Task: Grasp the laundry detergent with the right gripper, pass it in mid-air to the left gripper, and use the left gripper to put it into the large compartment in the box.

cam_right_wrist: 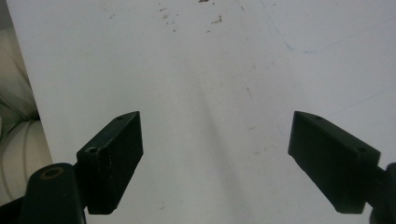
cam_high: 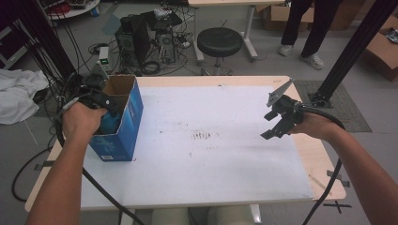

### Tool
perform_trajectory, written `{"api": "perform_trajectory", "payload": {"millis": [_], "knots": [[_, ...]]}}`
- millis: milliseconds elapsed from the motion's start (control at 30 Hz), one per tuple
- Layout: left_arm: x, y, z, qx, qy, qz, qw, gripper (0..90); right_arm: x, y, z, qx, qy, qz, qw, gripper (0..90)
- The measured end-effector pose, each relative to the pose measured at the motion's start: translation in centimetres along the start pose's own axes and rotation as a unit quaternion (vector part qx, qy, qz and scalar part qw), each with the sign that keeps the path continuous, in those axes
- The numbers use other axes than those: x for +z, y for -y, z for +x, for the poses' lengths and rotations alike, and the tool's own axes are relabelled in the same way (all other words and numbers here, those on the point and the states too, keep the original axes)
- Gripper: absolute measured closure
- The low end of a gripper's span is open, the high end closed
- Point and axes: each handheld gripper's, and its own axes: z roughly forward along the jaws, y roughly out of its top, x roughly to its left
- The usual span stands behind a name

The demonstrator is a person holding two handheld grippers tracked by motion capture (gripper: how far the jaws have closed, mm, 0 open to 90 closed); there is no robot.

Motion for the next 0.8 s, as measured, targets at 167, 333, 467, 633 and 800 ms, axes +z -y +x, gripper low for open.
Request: {"api": "perform_trajectory", "payload": {"millis": [167,333,467,633,800], "knots": [[0.9,0.2,0.1,0.000,0.002,0.004,1.0000,37.9,0.0,0.0,0.0,0.003,0.000,0.001,1.0000,17.8],[1.6,0.4,0.2,0.002,0.002,0.009,1.0000,37.9,0.1,0.0,0.0,0.002,0.000,0.002,1.0000,17.8],[1.7,0.4,0.2,0.004,0.002,0.008,1.0000,37.9,0.2,0.0,0.0,0.001,-0.001,0.004,1.0000,17.8],[1.7,0.3,0.2,0.004,0.003,0.009,0.9999,37.8,0.2,-0.1,-0.1,0.000,-0.001,0.004,1.0000,17.8],[1.8,0.3,0.3,-0.001,0.005,0.012,0.9999,37.6,0.2,0.0,-0.1,0.001,0.000,0.004,1.0000,17.8]]}}
